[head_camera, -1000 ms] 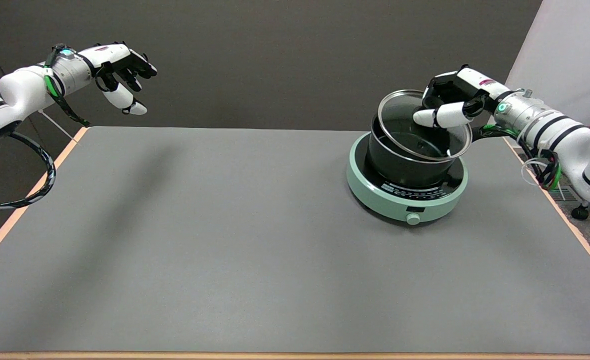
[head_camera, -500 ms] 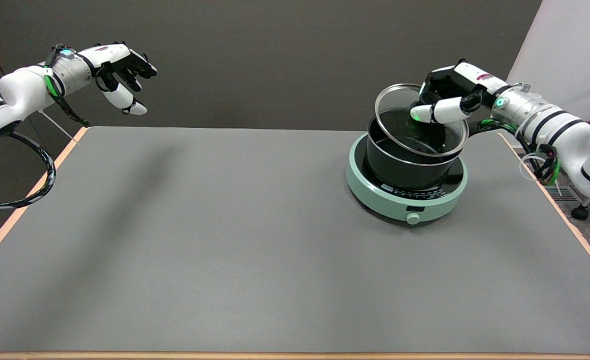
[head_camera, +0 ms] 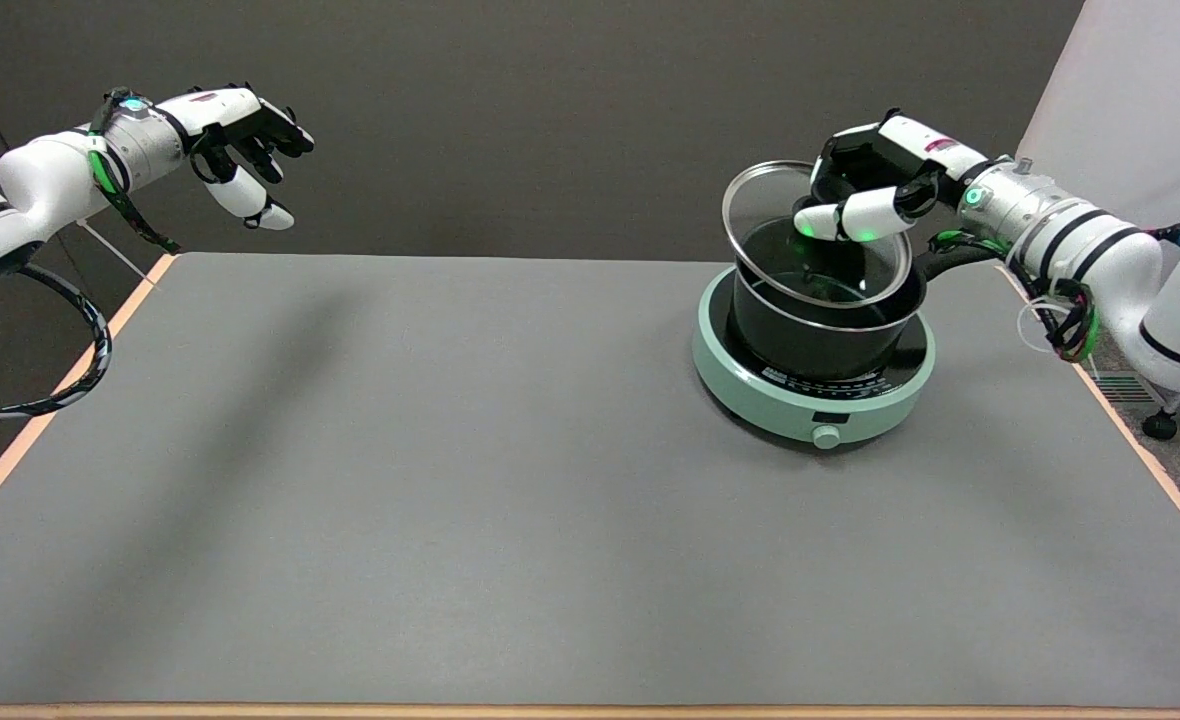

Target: Place the pot lid onto the pot.

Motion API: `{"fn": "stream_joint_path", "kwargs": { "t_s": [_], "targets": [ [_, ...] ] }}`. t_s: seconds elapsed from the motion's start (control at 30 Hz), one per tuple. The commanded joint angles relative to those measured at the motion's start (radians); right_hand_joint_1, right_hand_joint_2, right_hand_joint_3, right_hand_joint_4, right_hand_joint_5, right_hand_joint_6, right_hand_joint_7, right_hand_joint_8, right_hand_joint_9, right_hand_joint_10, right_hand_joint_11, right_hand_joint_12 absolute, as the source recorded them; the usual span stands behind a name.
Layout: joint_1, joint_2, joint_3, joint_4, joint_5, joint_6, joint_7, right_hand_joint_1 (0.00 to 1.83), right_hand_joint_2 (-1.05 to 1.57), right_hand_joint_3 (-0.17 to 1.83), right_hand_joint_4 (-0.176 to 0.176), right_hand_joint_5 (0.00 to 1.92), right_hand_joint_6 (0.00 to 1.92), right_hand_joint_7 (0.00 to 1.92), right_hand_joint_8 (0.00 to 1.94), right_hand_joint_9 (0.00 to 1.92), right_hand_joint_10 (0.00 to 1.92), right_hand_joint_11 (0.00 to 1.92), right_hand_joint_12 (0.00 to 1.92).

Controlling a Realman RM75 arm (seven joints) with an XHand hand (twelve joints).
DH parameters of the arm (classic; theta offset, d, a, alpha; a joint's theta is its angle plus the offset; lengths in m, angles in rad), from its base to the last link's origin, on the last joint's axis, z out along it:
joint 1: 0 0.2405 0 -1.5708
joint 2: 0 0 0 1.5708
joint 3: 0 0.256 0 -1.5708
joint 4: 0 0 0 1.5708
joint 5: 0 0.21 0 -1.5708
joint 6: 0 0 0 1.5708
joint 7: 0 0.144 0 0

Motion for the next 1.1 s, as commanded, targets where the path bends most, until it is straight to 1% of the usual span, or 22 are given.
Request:
{"fn": "stream_joint_path", "kwargs": {
  "t_s": [0.03, 0.27, 0.33, 0.47, 0.87, 1.1],
  "targets": [
    [0.057, 0.006, -0.082, 0.003, 0.026, 0.0, -0.004, 1.18, 0.99, 0.66, -0.176, 0.56, 1.55, 0.81, 1.71, 0.86, 1.92, 0.78, 1.92],
    [0.045, 0.028, -0.082, -0.006, 0.03, 0.002, -0.005, 1.18, 0.98, 0.67, -0.176, 0.57, 1.55, 0.82, 1.7, 0.86, 1.92, 0.78, 1.92],
    [0.048, 0.035, -0.082, -0.017, 0.061, -0.006, -0.039, 1.18, 0.98, 0.69, -0.176, 0.57, 1.55, 0.82, 1.71, 0.86, 1.92, 0.78, 1.92],
    [0.053, 0.052, -0.082, -0.033, 0.061, -0.021, -0.059, 1.19, 0.96, 0.71, -0.176, 0.58, 1.55, 0.83, 1.7, 0.87, 1.92, 0.8, 1.92],
    [0.047, 0.046, -0.069, -0.092, 0.047, -0.073, -0.054, 1.19, 0.96, 0.71, -0.176, 0.58, 1.55, 0.83, 1.7, 0.87, 1.92, 0.81, 1.92],
    [0.036, 0.052, -0.081, -0.07, 0.061, -0.074, -0.06, 1.19, 0.96, 0.71, -0.176, 0.58, 1.55, 0.83, 1.7, 0.88, 1.92, 0.81, 1.92]
  ]
}}
